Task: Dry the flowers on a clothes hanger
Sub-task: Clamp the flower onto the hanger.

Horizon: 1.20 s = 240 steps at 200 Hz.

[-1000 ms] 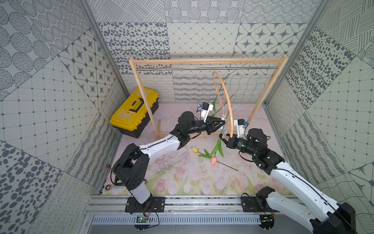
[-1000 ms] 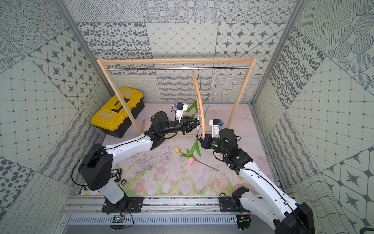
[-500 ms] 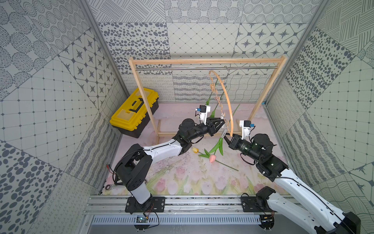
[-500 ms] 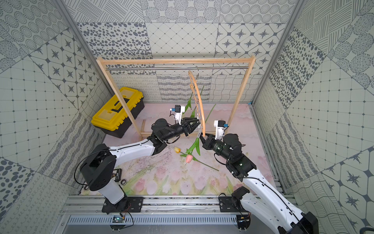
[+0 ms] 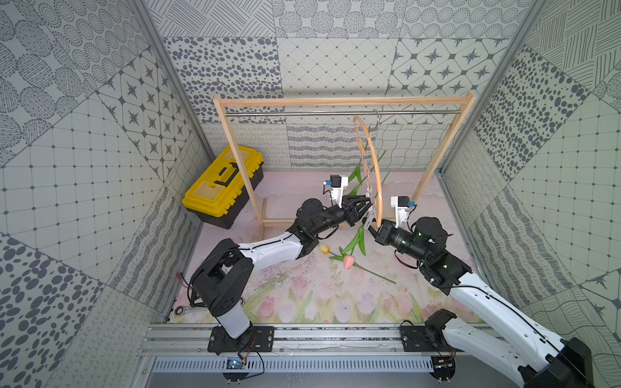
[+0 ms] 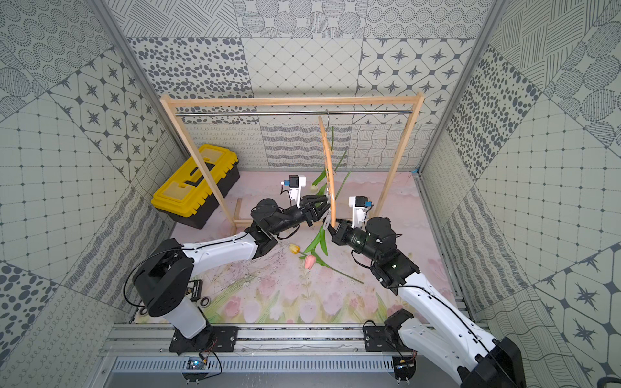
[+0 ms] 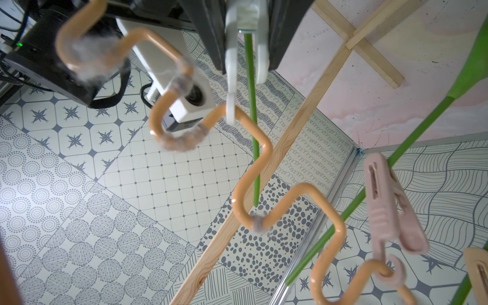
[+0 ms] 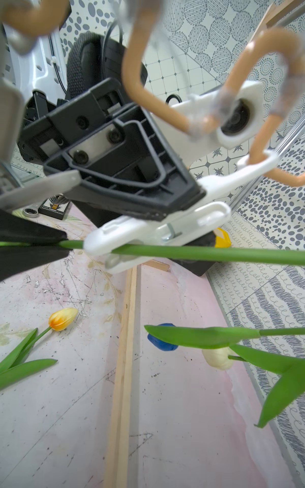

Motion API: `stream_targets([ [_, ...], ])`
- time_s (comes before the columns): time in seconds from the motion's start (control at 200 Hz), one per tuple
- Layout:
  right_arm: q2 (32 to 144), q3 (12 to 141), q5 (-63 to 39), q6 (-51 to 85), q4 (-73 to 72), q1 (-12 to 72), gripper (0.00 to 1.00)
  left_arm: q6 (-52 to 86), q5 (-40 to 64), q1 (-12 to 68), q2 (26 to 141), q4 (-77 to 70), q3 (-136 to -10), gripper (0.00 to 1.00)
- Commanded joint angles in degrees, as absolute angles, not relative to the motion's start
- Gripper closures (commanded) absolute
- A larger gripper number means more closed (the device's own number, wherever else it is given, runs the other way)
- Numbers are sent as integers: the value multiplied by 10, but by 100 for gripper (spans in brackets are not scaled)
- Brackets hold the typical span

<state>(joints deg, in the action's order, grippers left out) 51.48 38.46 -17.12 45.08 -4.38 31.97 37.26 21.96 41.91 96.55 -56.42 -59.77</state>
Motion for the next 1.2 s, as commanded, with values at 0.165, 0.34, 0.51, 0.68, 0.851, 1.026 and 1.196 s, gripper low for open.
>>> stream_targets([
  [0.165,508,403,-165,434,-76,326,100,373,228,421,968,-593,-599,100],
  [0.34,489,398,-153,430,-56,326,100,374,222,422,965,-592,-596,100],
  [0.51,504,395,-174,438,-81,326,100,396,227,422,974,-610,-596,100],
  [0.68,516,395,-173,452,-118,326,100,406,213,422,974,-632,-581,100],
  [0.851,520,394,-172,455,-122,326,100,409,211,422,976,-634,-580,95],
  [1.026,503,385,-155,441,-81,326,100,400,207,422,969,-629,-581,69],
  [1.196,490,384,-132,427,-15,325,87,371,209,422,955,-608,-578,41],
])
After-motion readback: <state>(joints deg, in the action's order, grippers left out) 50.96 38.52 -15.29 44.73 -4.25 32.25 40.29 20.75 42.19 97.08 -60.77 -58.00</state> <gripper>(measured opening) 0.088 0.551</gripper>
